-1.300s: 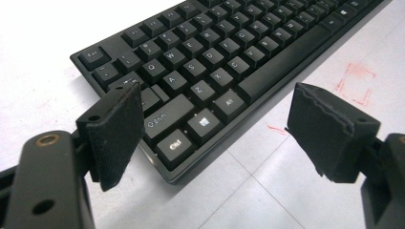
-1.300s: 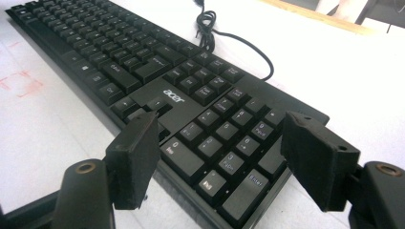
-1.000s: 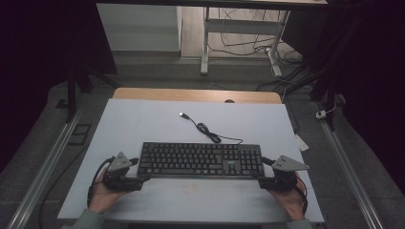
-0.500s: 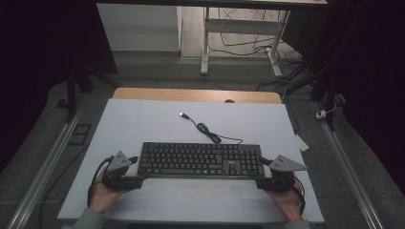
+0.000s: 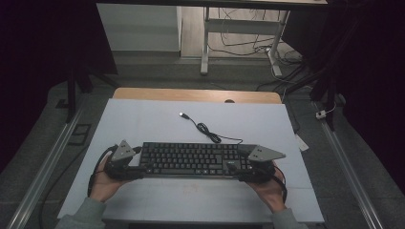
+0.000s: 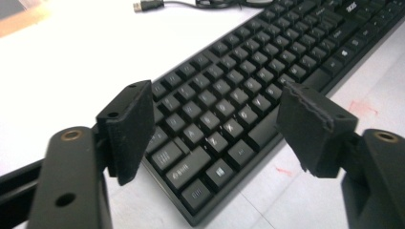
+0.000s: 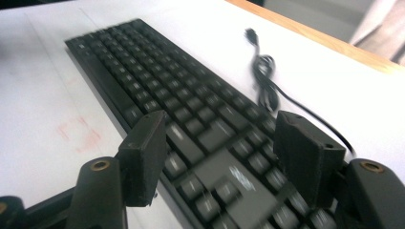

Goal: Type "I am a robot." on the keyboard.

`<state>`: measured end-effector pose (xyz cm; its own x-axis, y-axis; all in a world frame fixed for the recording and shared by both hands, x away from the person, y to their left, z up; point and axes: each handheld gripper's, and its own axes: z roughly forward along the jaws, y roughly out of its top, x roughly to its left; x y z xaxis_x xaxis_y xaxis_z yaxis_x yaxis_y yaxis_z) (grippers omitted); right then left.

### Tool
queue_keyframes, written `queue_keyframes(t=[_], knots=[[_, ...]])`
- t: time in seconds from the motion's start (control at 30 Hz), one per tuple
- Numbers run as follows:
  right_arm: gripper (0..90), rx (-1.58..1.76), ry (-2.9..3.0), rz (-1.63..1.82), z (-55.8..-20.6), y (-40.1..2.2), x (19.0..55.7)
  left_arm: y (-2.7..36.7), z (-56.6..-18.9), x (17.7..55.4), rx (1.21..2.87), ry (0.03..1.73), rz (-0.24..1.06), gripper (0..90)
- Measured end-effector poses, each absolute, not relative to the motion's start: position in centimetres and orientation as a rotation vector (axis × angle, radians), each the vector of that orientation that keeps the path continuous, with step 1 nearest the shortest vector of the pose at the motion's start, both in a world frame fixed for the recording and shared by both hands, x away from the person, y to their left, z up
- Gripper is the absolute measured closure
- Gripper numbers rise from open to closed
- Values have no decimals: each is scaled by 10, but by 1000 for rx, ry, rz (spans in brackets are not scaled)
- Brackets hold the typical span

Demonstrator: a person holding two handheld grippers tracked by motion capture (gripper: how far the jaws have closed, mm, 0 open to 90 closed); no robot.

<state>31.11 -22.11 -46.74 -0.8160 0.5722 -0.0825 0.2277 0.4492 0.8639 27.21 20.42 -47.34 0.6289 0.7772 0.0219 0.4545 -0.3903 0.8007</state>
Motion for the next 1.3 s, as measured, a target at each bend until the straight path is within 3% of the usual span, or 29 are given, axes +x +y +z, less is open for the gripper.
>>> queue_keyframes(t=[0.33, 0.53, 1.03, 1.3], knots=[[436, 595, 2376, 1360, -460, -177, 322, 201, -477, 277, 2039, 982, 499, 353], [525, 564, 2394, 1395, -462, -161, 328, 196, -487, 276, 2070, 984, 477, 460], [856, 535, 2454, 1364, -471, -134, 346, 202, -498, 278, 2083, 998, 447, 695], [895, 556, 2457, 1375, -473, -129, 348, 201, -501, 278, 2103, 986, 442, 829]])
